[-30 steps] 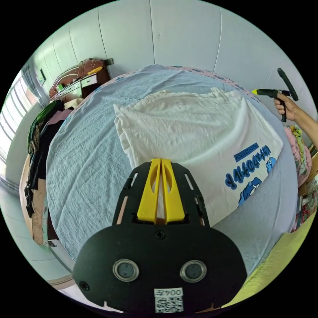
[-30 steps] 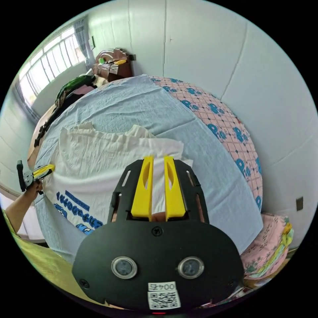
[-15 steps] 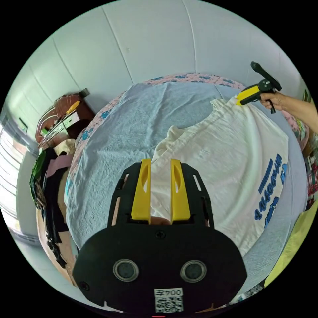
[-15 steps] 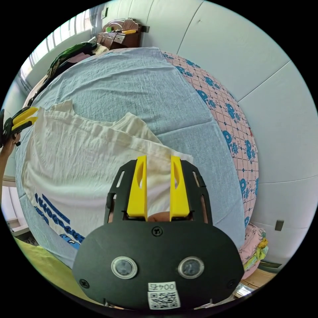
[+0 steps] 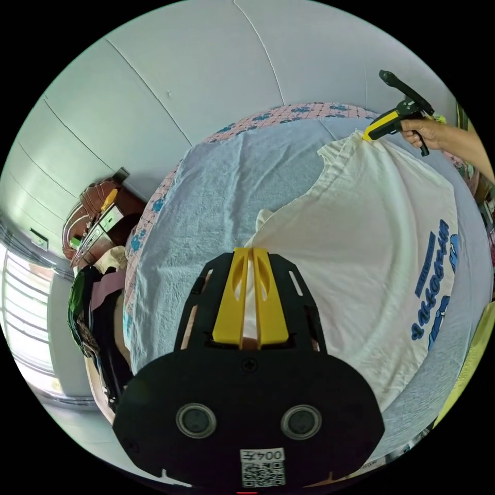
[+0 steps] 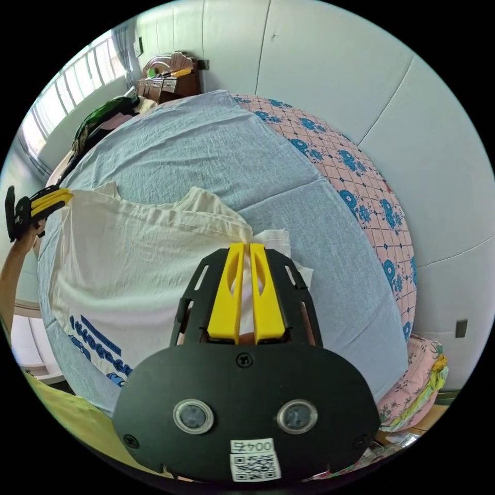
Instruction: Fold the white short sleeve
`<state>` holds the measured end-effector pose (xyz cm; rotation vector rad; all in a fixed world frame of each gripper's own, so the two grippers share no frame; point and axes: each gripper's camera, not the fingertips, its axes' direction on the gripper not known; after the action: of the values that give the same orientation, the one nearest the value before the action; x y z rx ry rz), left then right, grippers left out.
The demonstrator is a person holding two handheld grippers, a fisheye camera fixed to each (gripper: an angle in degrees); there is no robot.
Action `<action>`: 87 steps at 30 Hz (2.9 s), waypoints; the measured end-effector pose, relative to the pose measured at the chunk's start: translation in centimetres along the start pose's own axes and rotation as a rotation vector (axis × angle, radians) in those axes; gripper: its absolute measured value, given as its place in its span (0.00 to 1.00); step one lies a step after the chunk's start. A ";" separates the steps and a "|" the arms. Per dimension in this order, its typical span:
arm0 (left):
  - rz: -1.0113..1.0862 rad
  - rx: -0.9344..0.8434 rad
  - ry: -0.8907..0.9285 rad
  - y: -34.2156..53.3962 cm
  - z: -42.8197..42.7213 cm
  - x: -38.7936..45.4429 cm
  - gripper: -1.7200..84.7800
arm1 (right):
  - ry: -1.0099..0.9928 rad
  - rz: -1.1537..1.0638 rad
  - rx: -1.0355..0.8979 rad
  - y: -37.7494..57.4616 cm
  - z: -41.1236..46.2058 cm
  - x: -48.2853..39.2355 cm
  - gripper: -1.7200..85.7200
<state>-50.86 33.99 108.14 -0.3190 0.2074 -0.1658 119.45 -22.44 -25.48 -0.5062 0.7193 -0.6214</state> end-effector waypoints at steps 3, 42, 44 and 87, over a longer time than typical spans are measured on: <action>-0.019 -0.106 -0.010 -0.8 3.0 -0.6 0.06 | -0.028 0.049 -0.038 0.0 1.5 1.8 0.07; -0.543 -0.075 -0.001 13.2 2.4 -4.0 0.02 | -0.243 0.342 0.102 6.0 -0.6 16.8 0.10; -0.542 -0.075 -0.001 13.4 2.5 -4.2 0.02 | -0.259 0.307 0.007 4.2 0.8 16.1 0.09; -0.919 0.008 0.060 18.3 0.8 -9.9 0.03 | -0.002 0.078 -0.121 5.7 -7.0 0.6 0.07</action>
<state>-57.88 53.26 104.69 -0.3833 0.1058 -1.0847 116.66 -20.29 -33.75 -0.5878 0.7747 -0.5066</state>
